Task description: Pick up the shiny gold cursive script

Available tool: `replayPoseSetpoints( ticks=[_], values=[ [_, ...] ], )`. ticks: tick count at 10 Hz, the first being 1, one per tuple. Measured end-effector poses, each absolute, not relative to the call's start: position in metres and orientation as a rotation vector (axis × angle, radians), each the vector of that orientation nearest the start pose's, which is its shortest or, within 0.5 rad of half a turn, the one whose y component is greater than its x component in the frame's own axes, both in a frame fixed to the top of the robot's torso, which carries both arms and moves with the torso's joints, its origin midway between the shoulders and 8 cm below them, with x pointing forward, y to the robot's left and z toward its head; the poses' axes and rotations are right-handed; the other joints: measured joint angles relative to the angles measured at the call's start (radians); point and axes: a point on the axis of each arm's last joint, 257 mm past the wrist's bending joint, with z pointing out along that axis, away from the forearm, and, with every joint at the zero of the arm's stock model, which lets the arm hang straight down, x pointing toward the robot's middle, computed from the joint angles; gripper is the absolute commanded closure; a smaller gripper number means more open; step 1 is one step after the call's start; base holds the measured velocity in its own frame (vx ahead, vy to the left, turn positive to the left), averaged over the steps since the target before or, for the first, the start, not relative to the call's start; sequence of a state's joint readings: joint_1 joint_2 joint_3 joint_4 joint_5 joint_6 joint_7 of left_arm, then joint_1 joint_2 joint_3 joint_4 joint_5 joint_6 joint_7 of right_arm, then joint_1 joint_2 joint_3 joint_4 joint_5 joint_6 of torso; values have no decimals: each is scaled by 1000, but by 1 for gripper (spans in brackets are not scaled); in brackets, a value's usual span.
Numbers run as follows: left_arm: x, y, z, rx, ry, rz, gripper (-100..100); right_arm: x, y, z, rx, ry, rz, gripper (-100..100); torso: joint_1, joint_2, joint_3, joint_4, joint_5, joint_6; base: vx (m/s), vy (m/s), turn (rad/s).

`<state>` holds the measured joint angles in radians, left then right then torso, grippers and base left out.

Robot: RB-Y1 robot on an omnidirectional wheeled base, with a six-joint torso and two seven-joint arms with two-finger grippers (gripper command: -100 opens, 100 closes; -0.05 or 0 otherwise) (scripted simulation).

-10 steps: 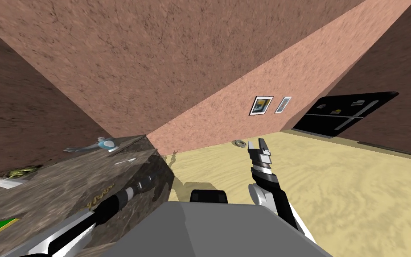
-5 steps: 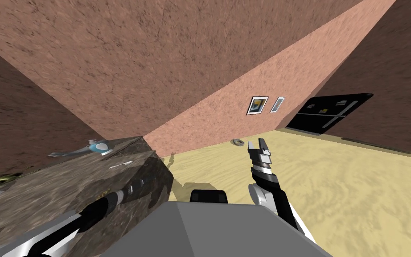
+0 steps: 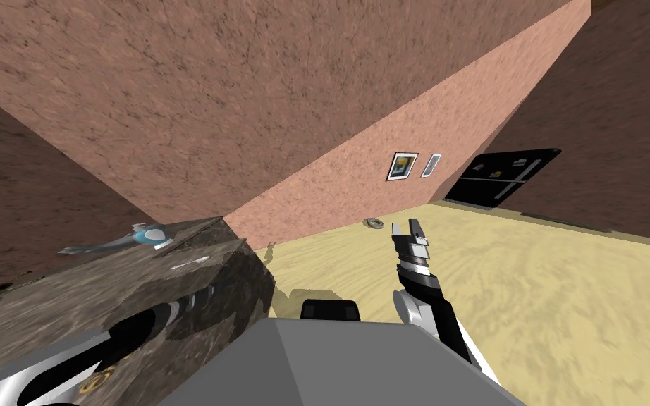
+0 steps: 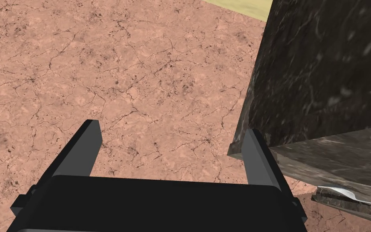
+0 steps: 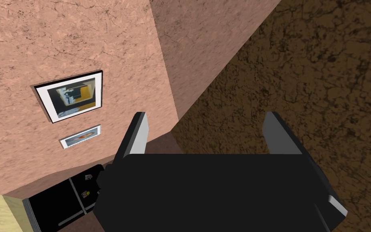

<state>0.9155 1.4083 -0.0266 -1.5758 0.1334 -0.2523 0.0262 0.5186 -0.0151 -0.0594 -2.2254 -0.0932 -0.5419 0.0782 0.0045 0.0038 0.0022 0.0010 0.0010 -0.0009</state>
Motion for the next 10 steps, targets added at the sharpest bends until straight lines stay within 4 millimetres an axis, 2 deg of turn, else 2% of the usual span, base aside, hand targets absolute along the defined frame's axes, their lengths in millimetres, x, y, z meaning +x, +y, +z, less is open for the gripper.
replayPoseSetpoints(
  ticks=[1, 3, 7, 10],
  values=[
    [220, 603, -318, -527, 2350, -117, -100, 339, -314, 4, 692, 601, 1212, 0, 1, 1, 0, 0, 0, 0, -74, 116, -112],
    [212, 626, -310, -499, 2401, -11, -100, 339, -314, 4, 692, 601, 1212, 0, 3, 3, 2, 1, 1, 0, -71, 98, -57],
    [205, 662, -304, -439, 2467, 127, -100, 339, -314, 4, 692, 601, 1212, 0, 2, 3, 2, 1, 1, 0, -87, 79, -47],
    [185, 672, -306, -418, 2536, 195, -100, 339, -314, 4, 692, 601, 1212, 0, 1, 4, 3, 1, 1, -1, -90, 87, -27]
  ],
)
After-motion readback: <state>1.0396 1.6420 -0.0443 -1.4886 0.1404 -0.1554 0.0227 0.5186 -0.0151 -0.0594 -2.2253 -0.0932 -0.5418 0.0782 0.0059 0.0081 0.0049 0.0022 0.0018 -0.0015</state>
